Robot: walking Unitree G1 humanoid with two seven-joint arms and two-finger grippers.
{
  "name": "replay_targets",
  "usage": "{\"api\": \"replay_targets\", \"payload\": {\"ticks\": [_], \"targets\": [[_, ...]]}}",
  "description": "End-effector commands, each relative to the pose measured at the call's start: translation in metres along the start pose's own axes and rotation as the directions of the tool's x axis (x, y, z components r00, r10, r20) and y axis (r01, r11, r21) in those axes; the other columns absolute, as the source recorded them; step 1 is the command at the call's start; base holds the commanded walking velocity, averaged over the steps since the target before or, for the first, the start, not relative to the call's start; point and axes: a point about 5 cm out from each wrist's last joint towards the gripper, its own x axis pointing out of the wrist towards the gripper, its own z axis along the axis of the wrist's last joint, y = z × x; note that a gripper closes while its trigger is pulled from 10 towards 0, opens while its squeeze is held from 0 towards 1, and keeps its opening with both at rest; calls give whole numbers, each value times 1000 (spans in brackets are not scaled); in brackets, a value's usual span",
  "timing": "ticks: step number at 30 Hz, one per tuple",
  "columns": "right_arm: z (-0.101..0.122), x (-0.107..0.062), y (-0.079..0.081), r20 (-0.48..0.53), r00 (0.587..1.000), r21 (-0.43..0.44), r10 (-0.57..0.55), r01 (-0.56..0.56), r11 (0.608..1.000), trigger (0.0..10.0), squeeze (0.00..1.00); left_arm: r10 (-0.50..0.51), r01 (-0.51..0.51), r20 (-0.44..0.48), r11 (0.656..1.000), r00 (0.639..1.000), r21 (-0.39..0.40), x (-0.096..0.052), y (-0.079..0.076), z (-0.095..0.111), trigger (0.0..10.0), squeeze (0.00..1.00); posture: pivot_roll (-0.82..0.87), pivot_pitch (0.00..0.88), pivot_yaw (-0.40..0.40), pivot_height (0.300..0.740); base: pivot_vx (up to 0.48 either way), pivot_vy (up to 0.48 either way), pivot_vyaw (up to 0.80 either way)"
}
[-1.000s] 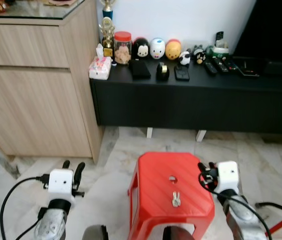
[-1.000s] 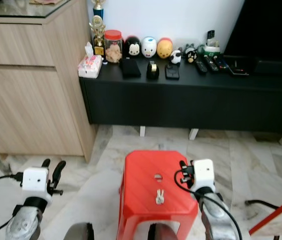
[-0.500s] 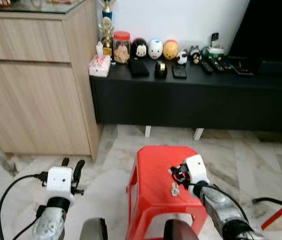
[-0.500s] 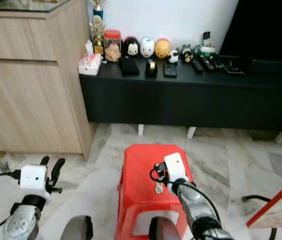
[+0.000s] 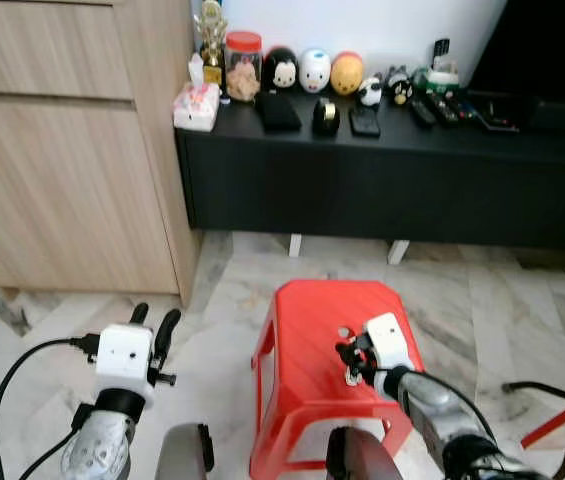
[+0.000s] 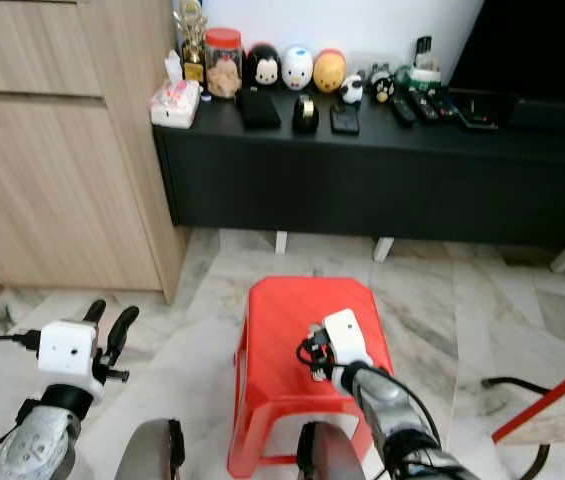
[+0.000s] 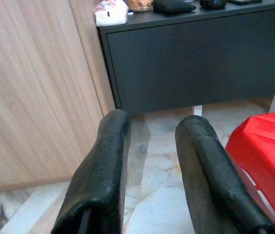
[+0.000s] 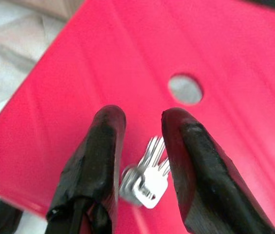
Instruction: Hang keys on a hook
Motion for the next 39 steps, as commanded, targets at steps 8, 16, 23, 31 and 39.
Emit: {"api": "replay_targets", "payload": {"ticks": [8, 16, 23, 31, 39], "targets": [[-9, -1, 5, 20, 1000, 60, 4, -6, 998, 10000, 1000, -11, 11, -3, 1000, 1000, 26, -11, 5, 15, 10000, 0, 196, 175, -115, 584, 0, 0, 0], [-3, 0, 3, 39, 999, 49, -36, 34, 998, 10000, 0, -21, 22, -29, 999, 999, 35, -15, 5, 16, 10000, 0, 203, 209, -99, 584, 0, 0, 0], [-8, 0, 4, 17, 999, 61, -46, 45, 997, 10000, 0, -33, 34, -44, 999, 998, 42, -16, 6, 17, 10000, 0, 203, 221, -89, 584, 0, 0, 0], [-15, -2, 6, 1, 999, 79, -49, 48, 996, 10000, 0, -44, 47, -56, 998, 997, 50, -15, 6, 15, 10000, 0, 204, 219, -85, 584, 0, 0, 0], [-20, -2, 9, -7, 999, 93, -41, 42, 995, 0, 0, -53, 57, -59, 997, 997, 59, -11, 6, 15, 10000, 0, 198, 199, -82, 584, 0, 0, 0]]}}
